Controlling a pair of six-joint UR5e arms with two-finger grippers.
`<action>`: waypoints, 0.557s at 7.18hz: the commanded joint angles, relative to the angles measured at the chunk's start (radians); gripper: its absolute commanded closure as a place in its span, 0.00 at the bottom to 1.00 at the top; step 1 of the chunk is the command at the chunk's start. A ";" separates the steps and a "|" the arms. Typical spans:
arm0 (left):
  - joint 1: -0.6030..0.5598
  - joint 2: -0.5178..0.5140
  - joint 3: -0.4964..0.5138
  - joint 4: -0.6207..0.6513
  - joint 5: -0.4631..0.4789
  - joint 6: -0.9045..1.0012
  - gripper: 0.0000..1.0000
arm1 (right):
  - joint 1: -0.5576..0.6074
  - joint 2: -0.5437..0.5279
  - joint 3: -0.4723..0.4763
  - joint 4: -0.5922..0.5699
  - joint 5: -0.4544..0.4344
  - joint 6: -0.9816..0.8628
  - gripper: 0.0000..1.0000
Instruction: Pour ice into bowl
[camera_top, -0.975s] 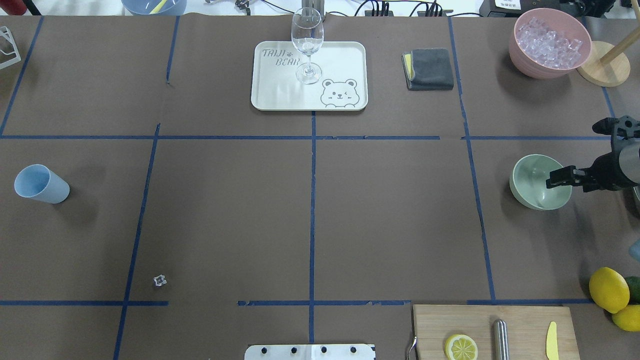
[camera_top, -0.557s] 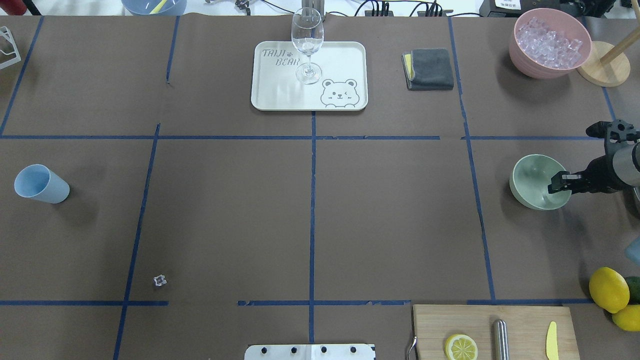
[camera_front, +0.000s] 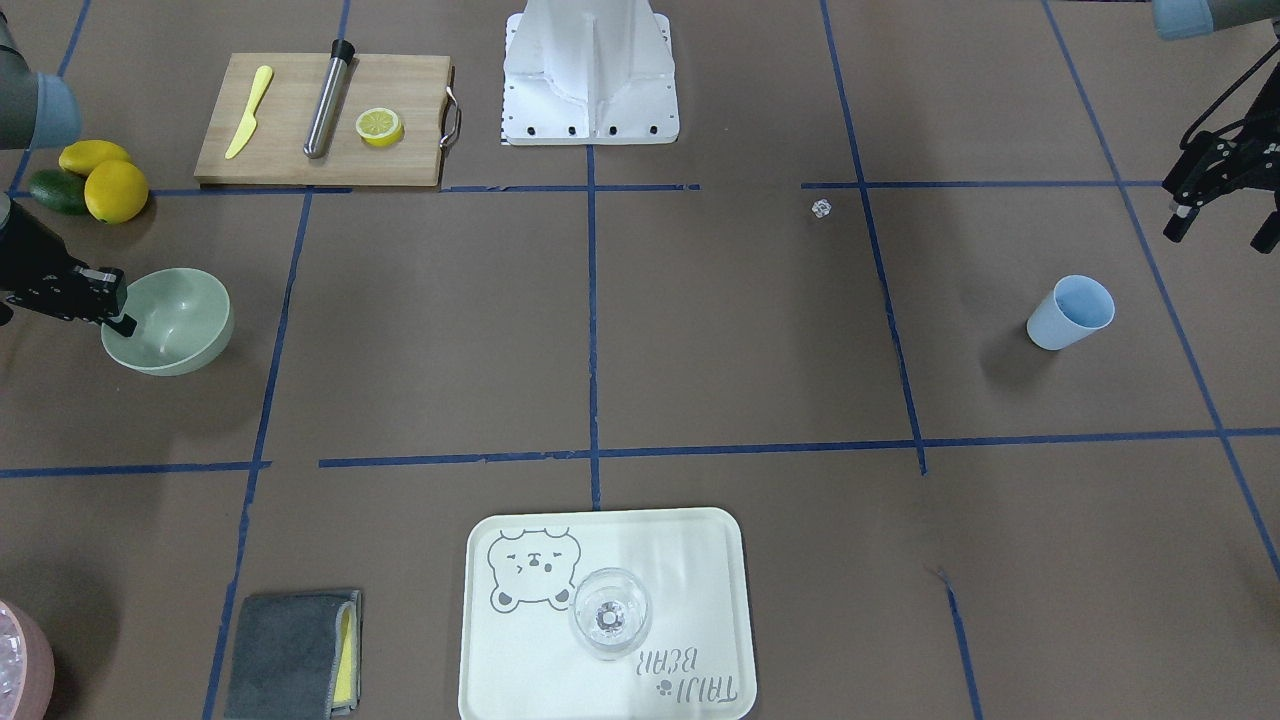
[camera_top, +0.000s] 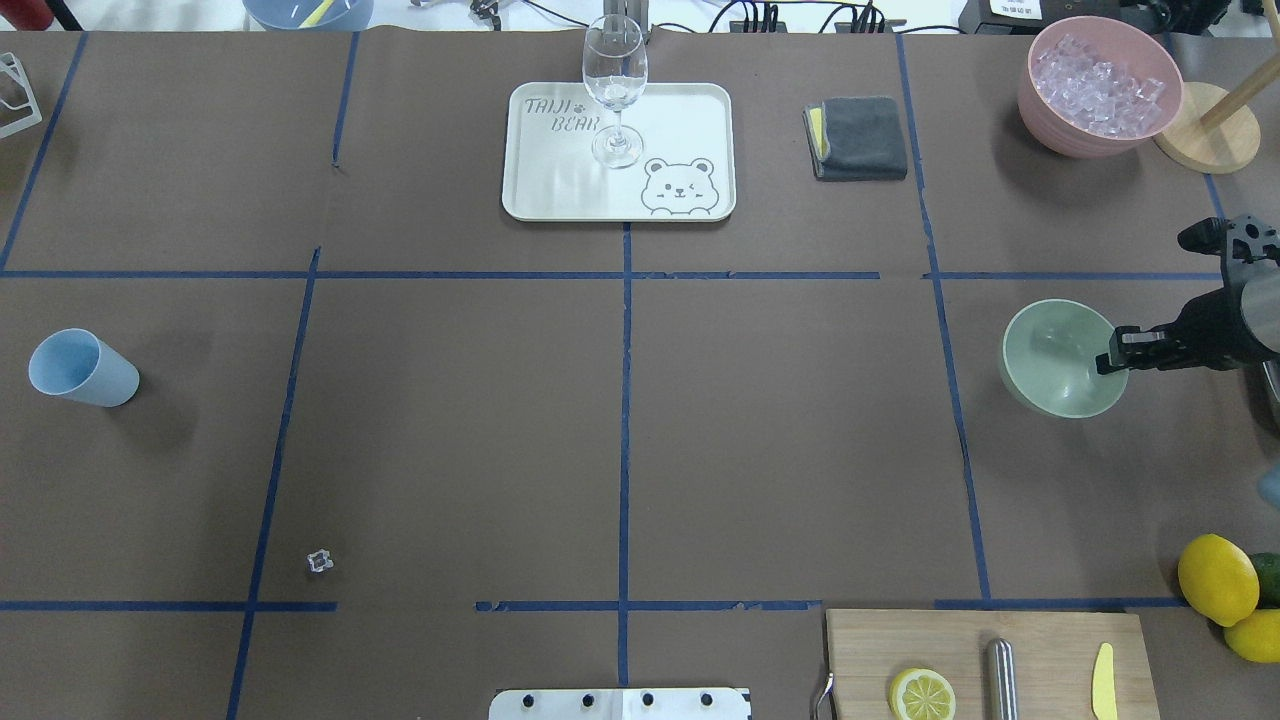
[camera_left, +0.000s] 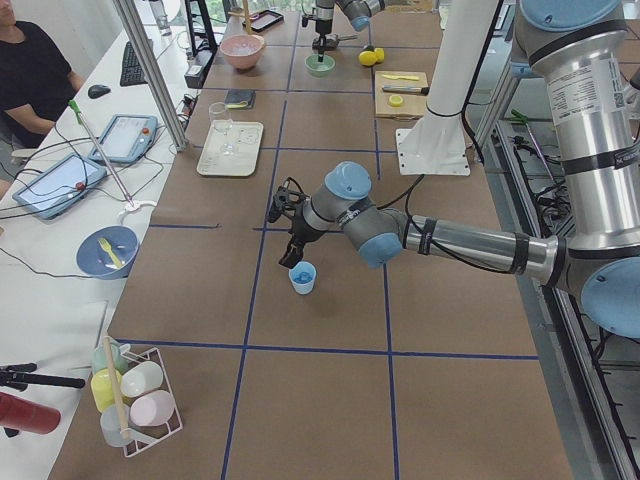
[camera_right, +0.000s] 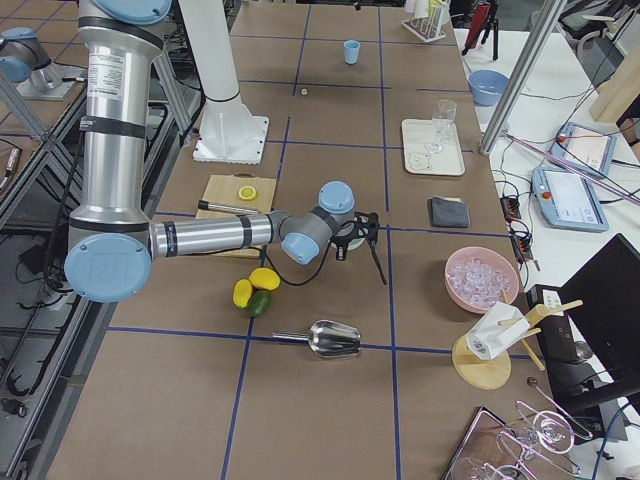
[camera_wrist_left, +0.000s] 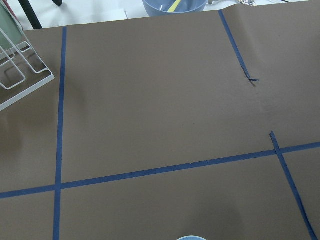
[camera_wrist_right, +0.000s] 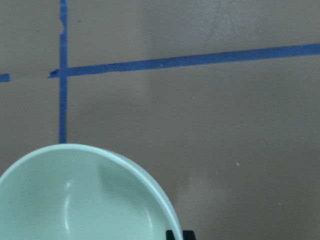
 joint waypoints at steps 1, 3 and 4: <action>0.070 0.035 0.002 -0.068 0.104 -0.039 0.00 | 0.012 0.157 0.043 -0.116 0.069 0.096 1.00; 0.216 0.152 0.000 -0.247 0.248 -0.181 0.00 | -0.104 0.362 0.078 -0.261 0.042 0.308 1.00; 0.337 0.196 0.002 -0.290 0.363 -0.276 0.00 | -0.208 0.452 0.077 -0.295 -0.045 0.427 1.00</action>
